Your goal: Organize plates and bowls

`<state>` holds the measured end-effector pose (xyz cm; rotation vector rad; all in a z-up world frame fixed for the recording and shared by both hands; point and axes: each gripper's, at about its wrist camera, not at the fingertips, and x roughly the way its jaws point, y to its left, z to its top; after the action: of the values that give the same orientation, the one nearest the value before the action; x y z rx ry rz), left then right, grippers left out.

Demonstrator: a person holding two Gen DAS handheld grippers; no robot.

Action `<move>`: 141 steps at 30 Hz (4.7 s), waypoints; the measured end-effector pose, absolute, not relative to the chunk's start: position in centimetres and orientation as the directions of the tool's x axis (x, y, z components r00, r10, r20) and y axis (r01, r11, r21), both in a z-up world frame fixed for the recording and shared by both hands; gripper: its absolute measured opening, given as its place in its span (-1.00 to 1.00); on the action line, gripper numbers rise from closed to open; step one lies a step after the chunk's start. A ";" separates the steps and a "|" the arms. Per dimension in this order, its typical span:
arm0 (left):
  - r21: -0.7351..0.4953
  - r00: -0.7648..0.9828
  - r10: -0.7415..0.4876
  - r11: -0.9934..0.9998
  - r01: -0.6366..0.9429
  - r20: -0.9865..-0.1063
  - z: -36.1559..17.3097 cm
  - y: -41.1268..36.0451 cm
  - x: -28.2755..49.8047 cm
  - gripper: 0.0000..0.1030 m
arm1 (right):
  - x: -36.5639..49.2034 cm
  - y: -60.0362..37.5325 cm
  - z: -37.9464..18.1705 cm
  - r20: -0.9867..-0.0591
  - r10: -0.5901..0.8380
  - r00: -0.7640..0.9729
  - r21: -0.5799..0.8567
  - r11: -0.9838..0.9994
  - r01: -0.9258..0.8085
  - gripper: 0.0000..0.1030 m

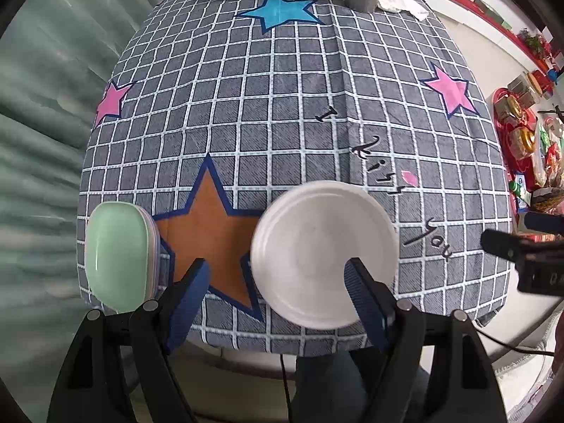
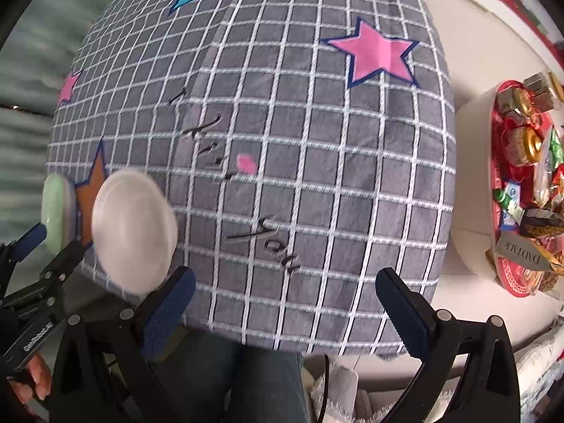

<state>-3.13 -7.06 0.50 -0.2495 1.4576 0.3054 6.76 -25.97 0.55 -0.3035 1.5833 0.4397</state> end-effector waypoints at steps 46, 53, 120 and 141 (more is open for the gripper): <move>-0.002 0.023 0.001 0.989 -0.147 -1.000 -4.1 -3.0 -2.2 0.58 | 3.6 -20.5 -4.2 -0.988 0.062 -0.139 0.102 0.947 -0.304 1.00; 0.027 -0.008 0.026 0.976 -0.216 -1.000 -7.5 -3.6 -2.5 0.58 | 3.3 -19.2 -7.4 -0.982 0.057 -0.179 0.122 0.918 -0.377 1.00; -0.200 0.060 -0.191 0.947 -0.253 -0.980 -9.2 2.8 -2.4 -0.22 | -8.0 13.1 -8.8 -0.956 0.176 -0.235 0.263 0.870 -0.418 -0.50; -0.062 -0.007 -0.074 0.884 -0.463 -0.997 -12.5 14.5 -12.1 -0.12 | -14.9 32.3 -15.7 -0.960 0.147 -0.239 0.272 0.703 -0.658 -0.49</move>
<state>-12.07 14.48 -12.47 -0.4336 1.5619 0.3225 -14.89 32.27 -15.70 -0.4187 1.6510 0.7941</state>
